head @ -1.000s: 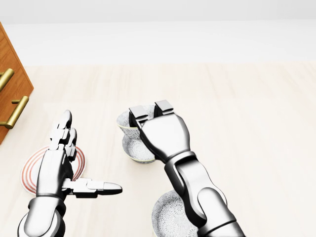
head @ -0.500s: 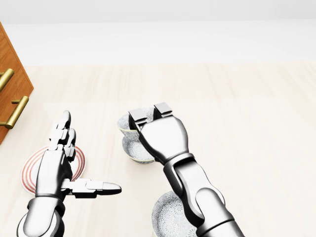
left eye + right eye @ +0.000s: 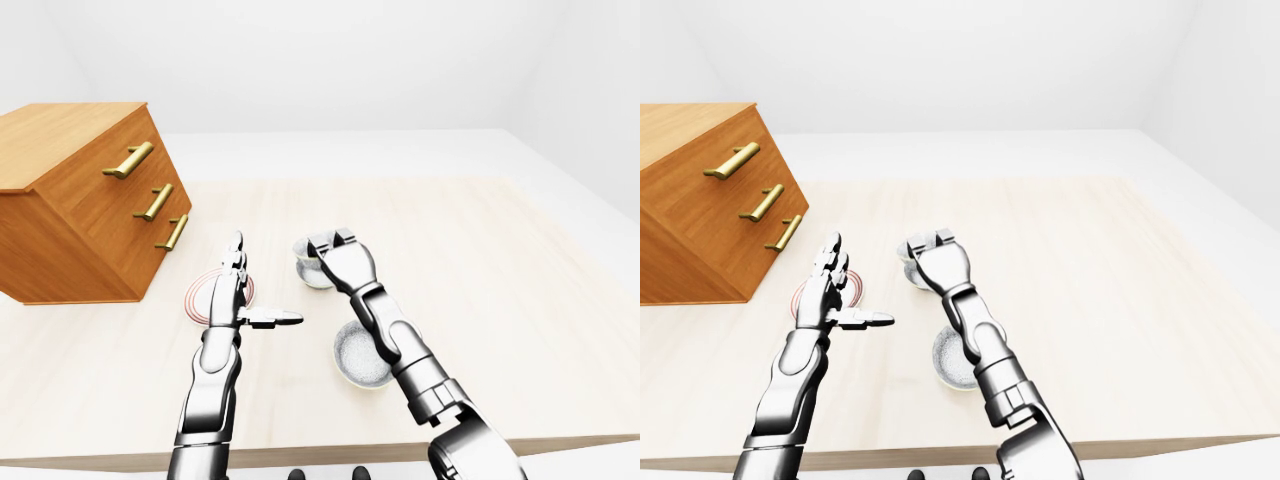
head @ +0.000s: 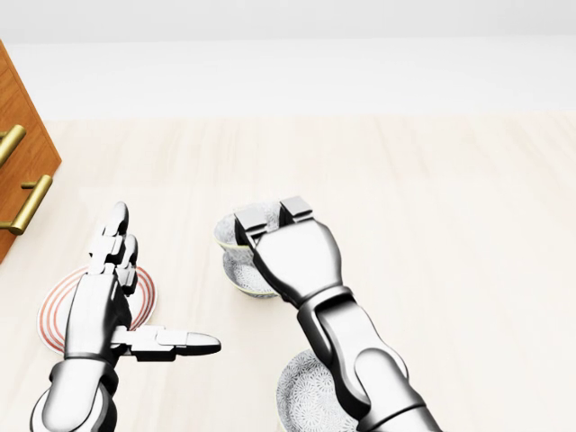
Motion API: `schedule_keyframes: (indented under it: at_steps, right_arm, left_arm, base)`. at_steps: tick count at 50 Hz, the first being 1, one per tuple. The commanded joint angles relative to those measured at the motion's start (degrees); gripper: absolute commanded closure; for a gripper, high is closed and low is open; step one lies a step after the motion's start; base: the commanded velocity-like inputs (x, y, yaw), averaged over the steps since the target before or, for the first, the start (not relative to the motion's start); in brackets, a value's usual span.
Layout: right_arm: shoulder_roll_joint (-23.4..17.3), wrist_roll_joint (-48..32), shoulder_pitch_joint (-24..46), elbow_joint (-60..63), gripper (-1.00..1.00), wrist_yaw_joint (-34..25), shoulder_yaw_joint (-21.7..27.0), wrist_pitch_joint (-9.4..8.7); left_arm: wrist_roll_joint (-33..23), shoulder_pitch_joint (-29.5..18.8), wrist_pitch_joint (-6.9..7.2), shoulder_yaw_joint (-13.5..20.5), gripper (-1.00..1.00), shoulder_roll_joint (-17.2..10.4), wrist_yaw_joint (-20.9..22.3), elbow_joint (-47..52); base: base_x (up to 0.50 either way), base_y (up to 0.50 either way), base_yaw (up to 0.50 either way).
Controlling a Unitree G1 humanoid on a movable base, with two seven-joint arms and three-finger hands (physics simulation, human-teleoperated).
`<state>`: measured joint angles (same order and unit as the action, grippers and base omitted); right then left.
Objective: Stack the bowl at the front on the bowl in the middle.
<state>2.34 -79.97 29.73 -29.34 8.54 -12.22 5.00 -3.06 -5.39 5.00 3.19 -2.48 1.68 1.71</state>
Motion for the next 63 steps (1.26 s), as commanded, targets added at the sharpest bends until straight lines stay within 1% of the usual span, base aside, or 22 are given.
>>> schedule_keyframes:
  at_steps: [1,2,19,23,27,28,29,30,33,34,37,38,39,40,41,42,43,47,53,59,63]
  right_arm:
    - [-0.03,-1.92,-0.93,0.23,-0.91,1.04,-0.23,0.0]
    - [-0.02,-1.9,-1.02,0.32,-1.0,1.03,-0.2,0.0]
    - [-0.14,-1.91,-1.78,2.08,-1.0,0.35,-0.09,0.0]
    - [-0.05,-0.34,-1.45,4.04,-1.0,-1.07,0.61,0.0]
    - [0.29,5.27,-0.97,10.75,-1.0,-5.88,2.55,0.0]
    - [0.48,8.45,-0.41,13.64,-1.0,-8.28,3.92,0.0]
    - [0.34,10.48,-0.35,15.08,-1.0,-9.54,4.26,0.0]
    - [0.59,14.66,-0.6,18.22,-1.0,-12.45,5.7,0.0]
    - [0.44,22.13,-1.47,23.77,-1.0,-16.21,6.46,0.0]
    - [0.91,26.61,-2.55,27.55,-1.0,-18.68,7.49,0.0]
    - [0.45,34.73,-4.8,34.65,-1.0,-21.2,7.74,0.0]
    - [0.43,37.27,-5.84,37.07,-1.0,-21.96,7.65,-1.25]
    - [0.76,40.27,-7.08,40.17,-1.0,-22.49,7.96,-3.69]
    - [0.72,42.92,-8.15,42.44,-1.0,-22.89,7.94,-5.54]
    - [0.58,44.96,-8.9,44.08,-1.0,-22.83,7.82,-7.04]
    - [0.73,47.93,-9.97,46.73,-1.0,-22.97,8.34,-9.51]
    - [0.07,49.22,-10.26,47.51,-1.0,-22.3,8.23,-10.0]
    - [-0.66,56.44,-11.3,51.75,-1.0,-20.13,9.14,-10.0]
    - [-1.25,65.56,-15.26,56.01,-1.0,-17.6,9.48,-10.0]
    - [-2.11,70.75,-17.29,57.35,-1.0,-15.21,10.02,-10.0]
    - [-1.7,75.65,-16.67,59.37,-1.0,-13.57,10.91,-10.0]
  left_arm:
    - [0.02,0.12,0.0,0.05,-1.0,-0.03,0.0,0.17]
    - [0.02,0.14,0.0,0.05,-1.0,-0.03,0.0,0.18]
    - [0.02,0.35,0.0,0.03,-1.0,0.01,0.02,0.36]
    - [0.08,0.2,0.0,0.08,-1.0,-0.01,0.07,0.22]
    - [0.02,-0.09,0.0,0.08,-1.0,-0.09,0.13,0.88]
    - [0.04,-0.12,0.0,0.12,-1.0,-0.13,0.17,1.44]
    - [0.07,-0.08,0.0,0.14,-1.0,-0.13,0.21,1.85]
    - [0.04,-0.16,0.0,0.14,-1.0,-0.17,0.27,2.87]
    - [-0.02,-0.33,0.0,0.17,-1.0,-0.19,0.35,4.29]
    - [-0.07,-0.47,0.0,0.15,-1.0,-0.21,0.39,4.97]
    - [-0.24,-0.91,0.0,0.14,-1.0,-0.27,0.46,6.2]
    - [-0.3,-1.05,0.0,0.11,-1.0,-0.28,0.5,6.71]
    - [-0.42,-1.21,0.0,0.05,-1.0,-0.28,0.51,7.53]
    - [-0.55,-1.25,0.0,-0.05,-1.0,-0.25,0.53,8.28]
    - [-0.69,-1.3,0.0,-0.12,-1.0,-0.25,0.58,8.69]
    - [-0.8,-1.72,0.0,-0.13,-1.0,-0.3,0.65,9.66]
    - [-0.89,-1.93,0.0,-0.13,-1.0,-0.33,0.72,9.97]
    - [-1.38,-2.34,0.0,-0.42,-1.0,-0.18,0.7,11.89]
    - [-1.85,-3.03,0.0,-0.57,-1.0,-0.13,0.73,13.81]
    - [-2.13,-2.97,0.0,-0.75,-1.0,0.01,0.77,14.91]
    - [-2.08,-3.13,0.0,-0.7,-1.0,0.01,0.73,15.07]
  base:
    - [0.0,0.0,0.0]
    - [0.0,0.0,0.0]
    - [0.0,0.0,0.0]
    - [0.0,0.0,0.0]
    - [0.0,0.0,0.0]
    - [0.0,0.0,0.0]
    - [0.0,0.0,0.0]
    - [0.0,0.0,0.0]
    - [0.0,0.0,0.0]
    - [0.0,0.0,0.0]
    - [0.0,0.0,0.0]
    - [0.0,0.0,0.0]
    - [0.0,0.0,0.0]
    - [0.0,0.0,0.0]
    - [0.0,0.0,0.0]
    - [0.0,0.0,0.0]
    - [0.0,0.0,0.0]
    - [0.0,0.0,0.0]
    - [0.0,0.0,0.0]
    - [0.0,0.0,0.0]
    - [0.0,0.0,0.0]
